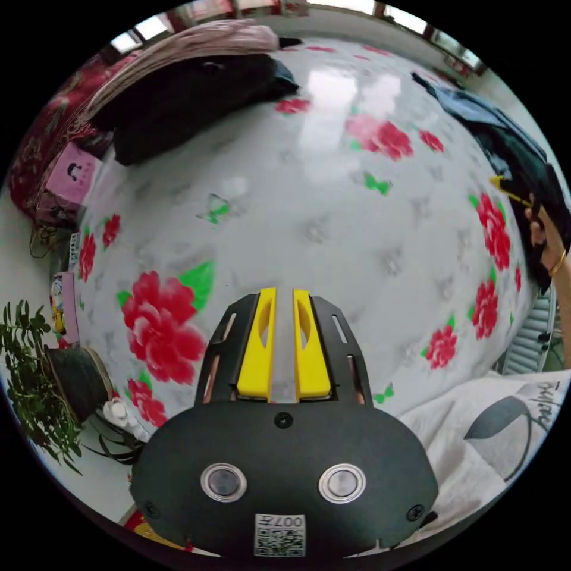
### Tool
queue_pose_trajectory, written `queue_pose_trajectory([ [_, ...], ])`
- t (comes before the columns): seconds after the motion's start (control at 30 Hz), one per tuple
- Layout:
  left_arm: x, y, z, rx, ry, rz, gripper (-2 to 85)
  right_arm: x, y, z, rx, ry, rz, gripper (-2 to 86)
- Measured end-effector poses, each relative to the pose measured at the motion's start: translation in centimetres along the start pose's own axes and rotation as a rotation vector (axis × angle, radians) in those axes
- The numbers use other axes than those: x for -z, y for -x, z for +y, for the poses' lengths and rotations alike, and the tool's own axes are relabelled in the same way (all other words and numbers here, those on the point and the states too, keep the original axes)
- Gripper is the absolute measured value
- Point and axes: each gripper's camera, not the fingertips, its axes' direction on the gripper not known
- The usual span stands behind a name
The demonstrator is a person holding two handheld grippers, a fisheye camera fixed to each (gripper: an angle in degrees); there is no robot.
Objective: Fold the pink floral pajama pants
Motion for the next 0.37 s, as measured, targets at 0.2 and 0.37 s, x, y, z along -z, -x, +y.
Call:
queue_pose_trajectory([
  [0.2,-1.1,-9.8,0.4,-0.128,0.153,0.061,0.5,22.2,-11.4,6.2,-0.203,-0.384,0.484,9.5],
  [0.37,-0.4,-13.6,-0.1,-0.223,0.18,-0.1,-0.7,35.3,-16.5,10.2,-0.359,-0.611,0.774,10.0],
])
